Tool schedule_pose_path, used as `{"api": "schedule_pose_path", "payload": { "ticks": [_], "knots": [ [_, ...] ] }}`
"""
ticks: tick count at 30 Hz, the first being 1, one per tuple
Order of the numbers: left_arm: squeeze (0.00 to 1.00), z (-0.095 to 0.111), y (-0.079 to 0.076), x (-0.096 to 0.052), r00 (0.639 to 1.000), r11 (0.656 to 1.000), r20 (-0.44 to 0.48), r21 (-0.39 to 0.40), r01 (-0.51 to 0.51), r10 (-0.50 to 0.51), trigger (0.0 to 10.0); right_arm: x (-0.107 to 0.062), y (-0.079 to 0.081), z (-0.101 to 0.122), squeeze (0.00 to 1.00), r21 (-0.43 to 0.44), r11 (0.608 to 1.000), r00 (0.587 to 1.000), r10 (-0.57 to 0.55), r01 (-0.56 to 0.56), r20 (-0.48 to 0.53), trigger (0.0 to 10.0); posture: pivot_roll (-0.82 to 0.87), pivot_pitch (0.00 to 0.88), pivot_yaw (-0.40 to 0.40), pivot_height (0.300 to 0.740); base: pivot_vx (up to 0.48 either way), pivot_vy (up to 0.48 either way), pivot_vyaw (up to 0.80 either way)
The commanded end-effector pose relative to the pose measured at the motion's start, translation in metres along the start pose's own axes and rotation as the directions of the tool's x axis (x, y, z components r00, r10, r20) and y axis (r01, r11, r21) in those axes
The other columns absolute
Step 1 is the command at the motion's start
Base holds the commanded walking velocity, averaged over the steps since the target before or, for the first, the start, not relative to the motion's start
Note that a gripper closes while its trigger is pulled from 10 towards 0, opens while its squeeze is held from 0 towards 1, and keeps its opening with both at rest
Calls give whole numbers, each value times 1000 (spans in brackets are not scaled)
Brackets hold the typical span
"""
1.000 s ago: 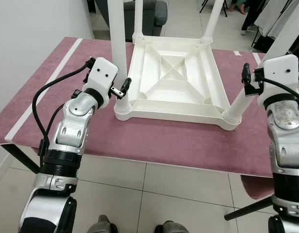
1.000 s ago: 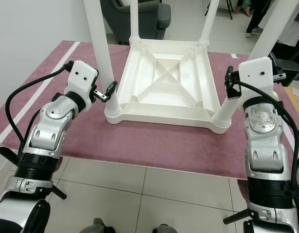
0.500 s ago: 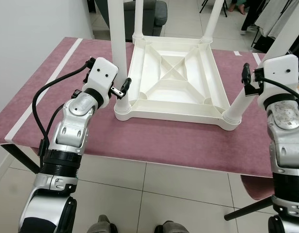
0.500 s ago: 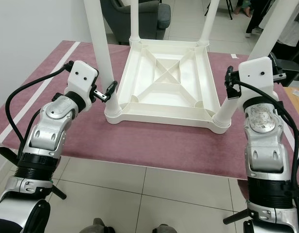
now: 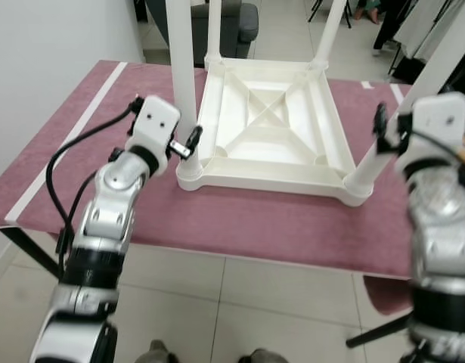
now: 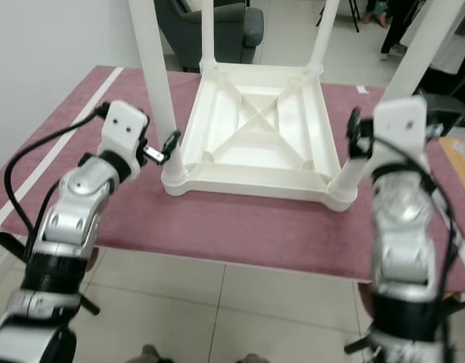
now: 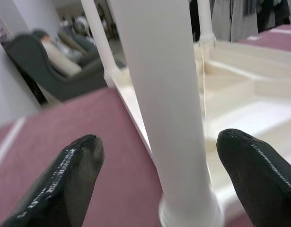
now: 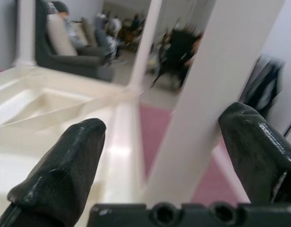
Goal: Building children table
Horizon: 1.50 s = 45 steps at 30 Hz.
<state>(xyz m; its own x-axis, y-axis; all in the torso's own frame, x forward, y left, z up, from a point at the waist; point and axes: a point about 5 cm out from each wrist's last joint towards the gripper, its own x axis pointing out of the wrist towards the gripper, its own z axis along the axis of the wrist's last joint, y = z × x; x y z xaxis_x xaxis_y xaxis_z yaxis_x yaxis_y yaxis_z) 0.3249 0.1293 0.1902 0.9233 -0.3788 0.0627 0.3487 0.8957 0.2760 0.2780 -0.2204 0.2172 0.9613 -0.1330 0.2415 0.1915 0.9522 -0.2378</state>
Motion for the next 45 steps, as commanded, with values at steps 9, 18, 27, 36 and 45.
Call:
{"api": "schedule_pose_path", "payload": {
  "ticks": [9, 18, 27, 36, 45],
  "knots": [
    [0, 1, 7, -3, 996, 995, 16, -30, -91, 91, 10000, -3, 8, 0, 0, 72, 997, 999, 34, -34, -5, 10000, -115, 0, 0, 740, 0, 0, 0],
    [0, -10, 2, -12, 999, 996, 2, -73, -53, 53, 10000, -17, 10, -22, 0, 106, 994, 996, 16, -7, -85, 10000, -115, 0, 0, 740, 0, 0, 0],
    [0, -21, -11, -38, 999, 999, -16, -41, -30, 29, 10000, -45, 28, -43, 0, 176, 984, 985, 65, -36, -163, 10000, -108, 108, 137, 740, 0, 0, 0],
    [0, -21, -11, -38, 999, 999, -16, -41, -30, 29, 10000, -45, 28, -43, 0, 176, 984, 985, 65, -36, -163, 10000, -108, 108, 137, 740, 0, 0, 0],
    [0, -21, -11, -38, 999, 999, -16, -41, -30, 29, 10000, -45, 28, -43, 0, 176, 984, 985, 65, -36, -163, 10000, -108, 108, 137, 740, 0, 0, 0]
  ]
}}
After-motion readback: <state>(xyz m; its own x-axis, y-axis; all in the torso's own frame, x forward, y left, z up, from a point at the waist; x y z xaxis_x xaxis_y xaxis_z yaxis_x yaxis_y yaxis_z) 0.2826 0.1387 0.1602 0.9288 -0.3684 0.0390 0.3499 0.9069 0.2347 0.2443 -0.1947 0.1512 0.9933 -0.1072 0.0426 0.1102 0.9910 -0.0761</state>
